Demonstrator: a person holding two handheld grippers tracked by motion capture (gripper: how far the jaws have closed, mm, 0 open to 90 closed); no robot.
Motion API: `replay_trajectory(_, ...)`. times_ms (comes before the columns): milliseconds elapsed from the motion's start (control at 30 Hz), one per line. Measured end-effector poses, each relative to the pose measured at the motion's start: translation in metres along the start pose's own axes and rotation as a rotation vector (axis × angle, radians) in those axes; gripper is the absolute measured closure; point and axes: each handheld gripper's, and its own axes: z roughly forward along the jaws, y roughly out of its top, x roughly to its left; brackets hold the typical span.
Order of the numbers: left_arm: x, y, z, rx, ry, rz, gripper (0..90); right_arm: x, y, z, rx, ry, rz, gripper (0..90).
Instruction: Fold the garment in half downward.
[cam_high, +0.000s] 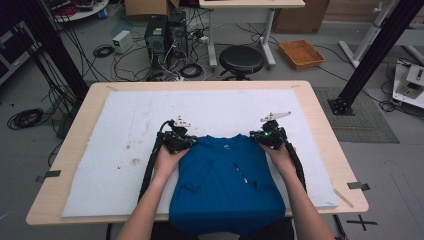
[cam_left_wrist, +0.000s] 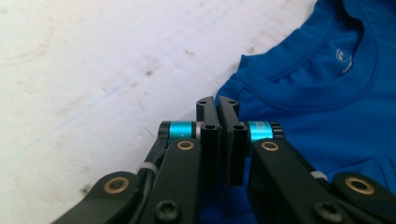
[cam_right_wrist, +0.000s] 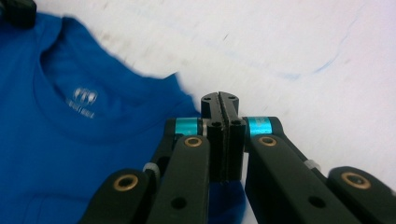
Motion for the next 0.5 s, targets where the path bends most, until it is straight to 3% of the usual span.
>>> replay_trajectory(100, 0.004, 0.009, -0.001, -0.018, 0.005, 0.004, 87.4, -0.004, 0.009, 0.001, -0.003, 0.001, 0.009, 90.0)
replay_trajectory(167, 0.005, 0.012, -0.001, -0.003, 0.005, -0.004, 87.3, -0.006, 0.014, 0.001, -0.011, 0.011, 0.007, 90.0)
replay_trajectory(267, 0.005, 0.011, -0.001, 0.0, 0.007, -0.001, 87.0, -0.009, 0.015, 0.0, -0.014, 0.008, 0.019, 89.9)
replay_trajectory(300, 0.005, 0.011, 0.0, 0.0, 0.011, 0.003, 86.0, -0.01, 0.015, 0.001, -0.004, 0.002, 0.03, 85.8)
replay_trajectory(333, 0.005, 0.01, 0.0, 0.002, 0.015, 0.001, 81.4, -0.011, 0.014, 0.001, -0.002, -0.016, 0.034, 76.2)
replay_trajectory(367, 0.006, 0.01, 0.002, -0.003, 0.008, -0.007, 71.0, -0.013, 0.014, 0.0, -0.013, -0.009, 0.063, 74.7)
replay_trajectory(433, 0.007, 0.011, 0.004, -0.02, 0.0, -0.033, 67.4, -0.014, 0.014, 0.001, -0.016, -0.002, 0.066, 73.5)
replay_trajectory(500, 0.007, 0.012, 0.007, -0.02, -0.008, -0.029, 66.5, -0.012, 0.015, 0.006, 0.003, 0.018, 0.058, 71.4)
